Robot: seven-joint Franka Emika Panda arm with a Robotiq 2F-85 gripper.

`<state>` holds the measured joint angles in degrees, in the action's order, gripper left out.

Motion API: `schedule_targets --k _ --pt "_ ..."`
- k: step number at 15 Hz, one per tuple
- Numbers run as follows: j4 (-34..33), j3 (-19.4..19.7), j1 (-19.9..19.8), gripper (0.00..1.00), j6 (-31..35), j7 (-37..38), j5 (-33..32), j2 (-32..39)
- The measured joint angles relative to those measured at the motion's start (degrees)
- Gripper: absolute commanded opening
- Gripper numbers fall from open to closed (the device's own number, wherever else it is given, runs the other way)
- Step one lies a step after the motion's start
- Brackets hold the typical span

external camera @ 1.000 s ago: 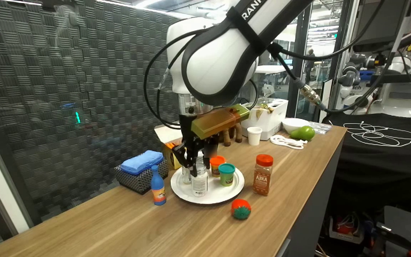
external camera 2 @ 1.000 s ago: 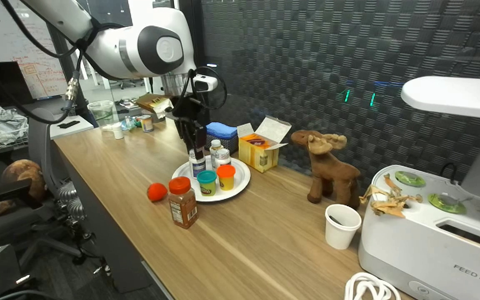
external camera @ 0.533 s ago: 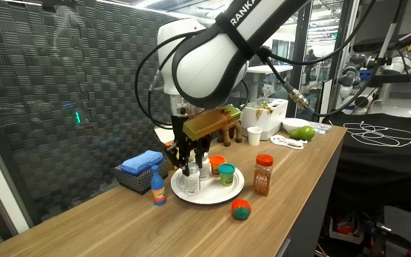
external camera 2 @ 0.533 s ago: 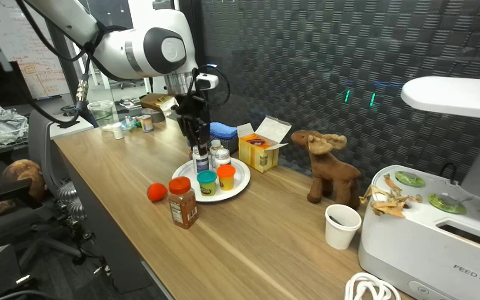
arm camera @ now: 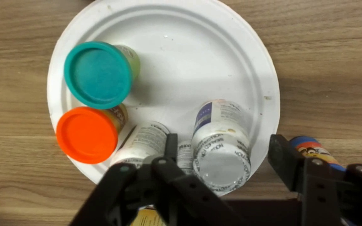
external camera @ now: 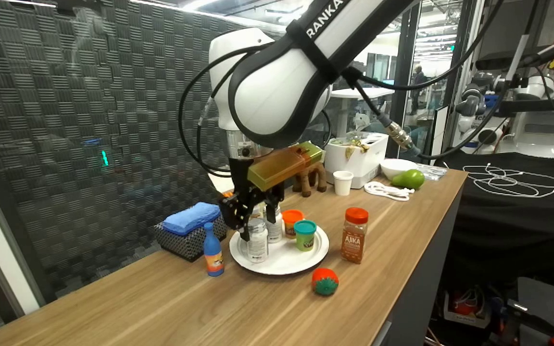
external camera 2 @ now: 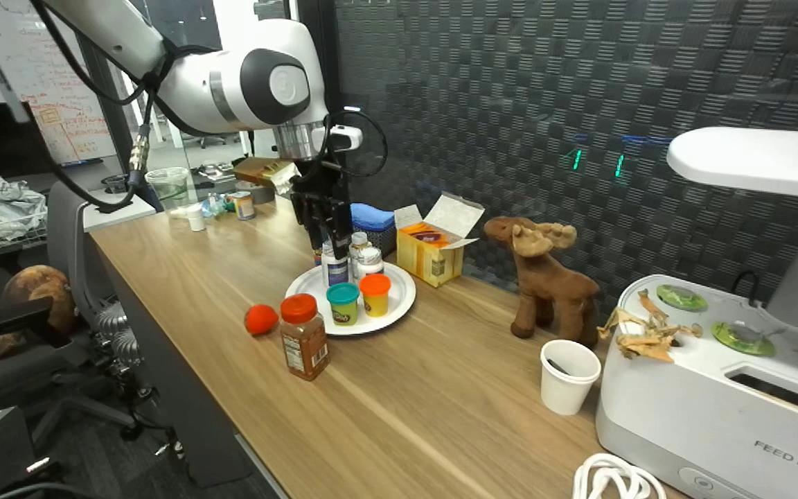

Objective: Put the containers and strawberry toy on the white plate

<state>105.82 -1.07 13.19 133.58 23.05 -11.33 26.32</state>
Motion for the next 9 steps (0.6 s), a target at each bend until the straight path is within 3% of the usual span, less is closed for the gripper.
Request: schedule_targets --k 4,9 --pt "4.3 0.1 -0.2 1.00 1.3 0.1 0.0 -5.0" --pt "17.9 0.5 -2.3 1.00 2.8 2.1 1.2 -19.2"
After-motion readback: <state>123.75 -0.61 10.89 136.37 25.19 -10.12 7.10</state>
